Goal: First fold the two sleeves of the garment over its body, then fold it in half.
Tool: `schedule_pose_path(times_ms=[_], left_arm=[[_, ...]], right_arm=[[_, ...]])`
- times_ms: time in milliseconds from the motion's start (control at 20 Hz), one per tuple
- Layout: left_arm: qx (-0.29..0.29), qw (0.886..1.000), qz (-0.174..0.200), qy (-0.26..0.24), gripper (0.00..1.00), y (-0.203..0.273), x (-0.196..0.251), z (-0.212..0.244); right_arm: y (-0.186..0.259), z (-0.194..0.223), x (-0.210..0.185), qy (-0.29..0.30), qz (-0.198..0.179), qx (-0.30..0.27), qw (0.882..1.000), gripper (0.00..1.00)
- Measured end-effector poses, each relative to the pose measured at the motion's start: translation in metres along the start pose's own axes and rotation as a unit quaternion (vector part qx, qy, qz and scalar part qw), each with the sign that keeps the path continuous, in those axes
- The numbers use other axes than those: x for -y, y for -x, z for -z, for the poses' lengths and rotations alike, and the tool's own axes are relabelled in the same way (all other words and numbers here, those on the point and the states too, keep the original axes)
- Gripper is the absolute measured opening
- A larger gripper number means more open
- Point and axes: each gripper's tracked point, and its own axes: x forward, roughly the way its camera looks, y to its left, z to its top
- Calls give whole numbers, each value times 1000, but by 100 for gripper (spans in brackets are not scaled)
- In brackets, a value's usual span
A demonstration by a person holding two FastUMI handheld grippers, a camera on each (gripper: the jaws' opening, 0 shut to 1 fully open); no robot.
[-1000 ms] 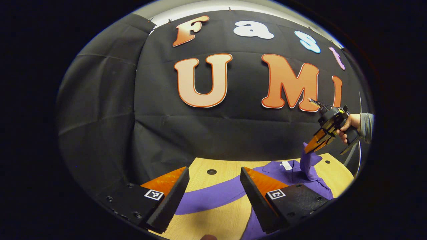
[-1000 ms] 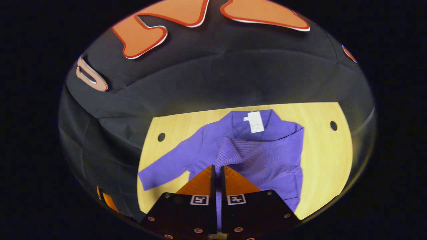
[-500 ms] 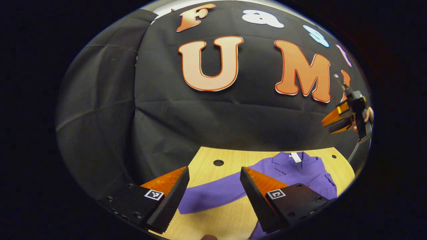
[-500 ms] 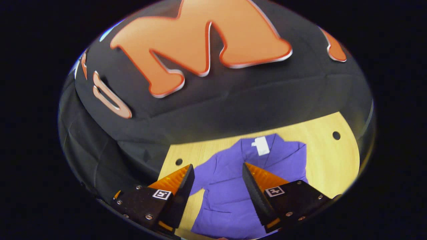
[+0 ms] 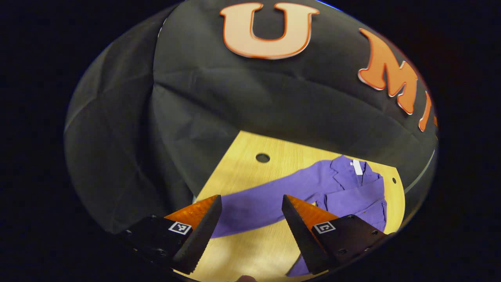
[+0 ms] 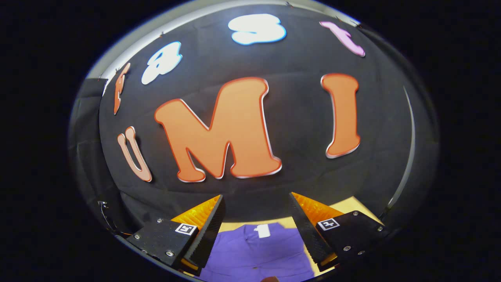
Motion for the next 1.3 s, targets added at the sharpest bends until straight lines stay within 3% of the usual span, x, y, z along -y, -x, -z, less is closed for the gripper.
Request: schedule_pose_path(times_ms=[100, 150, 250, 300, 350, 400, 450, 550, 650, 700, 750, 850, 900, 1300], left_arm=[[-78, 997, 1, 27, 96, -19, -8, 26], [-108, 993, -2, 38, 97, -27, -12, 36], [-142, 989, -10, 43, 98, -37, -17, 44], [-154, 987, -14, 37, 98, -43, -20, 47], [-164, 986, -22, 32, 98, -51, -25, 51], [-172, 984, -25, 28, 98, -57, -32, 53], [-182, 983, -29, 26, 98, -61, -35, 57], [-197, 979, -37, 26, 98, -71, -46, 61], [-214, 975, -45, 29, 98, -79, -60, 69], [-226, 972, -50, 32, 98, -83, -66, 74], [-234, 970, -52, 36, 98, -88, -72, 79], [-248, 966, -54, 45, 98, -97, -78, 86], [-256, 964, -56, 47, 98, -103, -81, 89], [-293, 949, -79, 79, 98, -130, -106, 115]], right_arm=[[17, -24, 11, 45, 24, 57, 997, 100], [27, -37, 18, 73, 35, 86, 993, 96], [50, -58, 27, 128, 54, 131, 982, 100], [58, -62, 31, 148, 65, 142, 977, 95], [68, -61, 39, 162, 75, 148, 973, 84], [78, -57, 47, 170, 81, 144, 971, 84], [87, -57, 54, 174, 87, 144, 970, 100], [97, -56, 64, 174, 95, 142, 970, 90], [107, -60, 76, 169, 108, 147, 969, 100], [113, -61, 80, 165, 113, 148, 969, 84], [117, -64, 84, 162, 118, 150, 968, 95], [120, -65, 87, 164, 129, 149, 966, 100], [125, -67, 91, 166, 132, 149, 966, 95], [146, -71, 100, 181, 158, 142, 960, 95]])
